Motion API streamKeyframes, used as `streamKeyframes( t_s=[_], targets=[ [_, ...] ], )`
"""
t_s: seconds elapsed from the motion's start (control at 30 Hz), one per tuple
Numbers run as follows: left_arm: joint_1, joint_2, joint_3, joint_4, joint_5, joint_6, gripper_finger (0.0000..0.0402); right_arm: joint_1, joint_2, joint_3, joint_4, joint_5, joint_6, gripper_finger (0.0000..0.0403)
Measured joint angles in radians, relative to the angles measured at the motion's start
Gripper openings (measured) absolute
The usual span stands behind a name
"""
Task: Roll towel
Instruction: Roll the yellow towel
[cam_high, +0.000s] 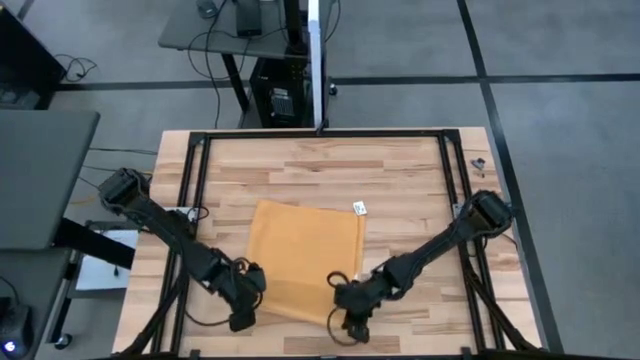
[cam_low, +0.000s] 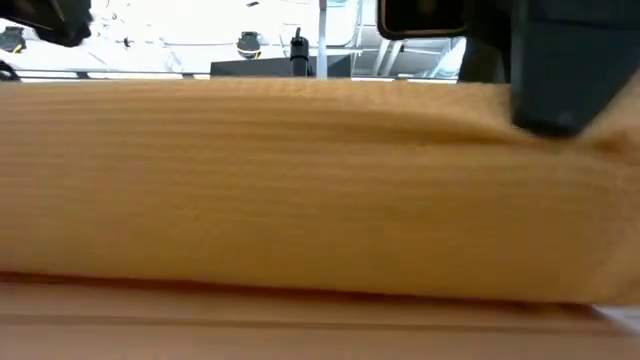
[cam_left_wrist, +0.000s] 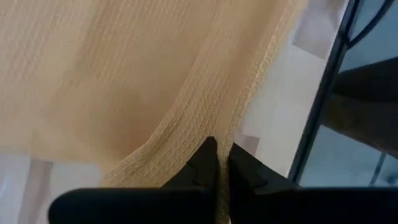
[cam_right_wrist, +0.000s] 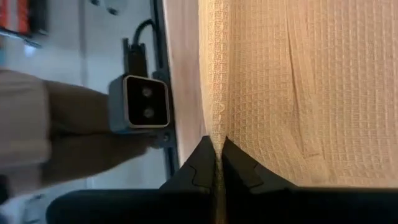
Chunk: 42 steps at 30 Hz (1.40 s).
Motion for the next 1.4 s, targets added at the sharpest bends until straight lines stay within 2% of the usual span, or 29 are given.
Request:
streamKeyframes(
  t_s=[0.23,0.4,0.77,0.87,1.07,1.23,1.4],
  targets=[
    [0.111,0.002,-0.044,0.001,0.019,0.125,0.0000,-0.078,-0.068,-0.213,0.244,-0.061,0.120,0.0000],
    [0.171,-0.002,-0.046,-0.015,0.010,0.212,0.0000,-0.131,-0.075,-0.300,0.321,-0.092,0.171,0.0000],
    [0.201,0.034,-0.047,-0.040,-0.011,0.210,0.0000,-0.250,-0.074,-0.352,0.316,-0.099,0.157,0.0000],
    [0.201,0.028,-0.047,-0.049,-0.014,0.193,0.0000,-0.259,-0.074,-0.352,0.323,-0.132,0.154,0.0000],
    [0.200,0.031,-0.047,-0.045,-0.034,0.165,0.0000,-0.253,-0.074,-0.352,0.320,-0.134,0.141,0.0003],
    [0.201,0.031,-0.047,-0.049,-0.050,0.133,0.0000,-0.275,-0.074,-0.351,0.279,-0.140,0.126,0.0032],
    [0.200,0.031,-0.047,-0.051,-0.049,0.116,0.0000,-0.338,-0.114,-0.353,0.239,-0.295,0.096,0.0083]
  ],
)
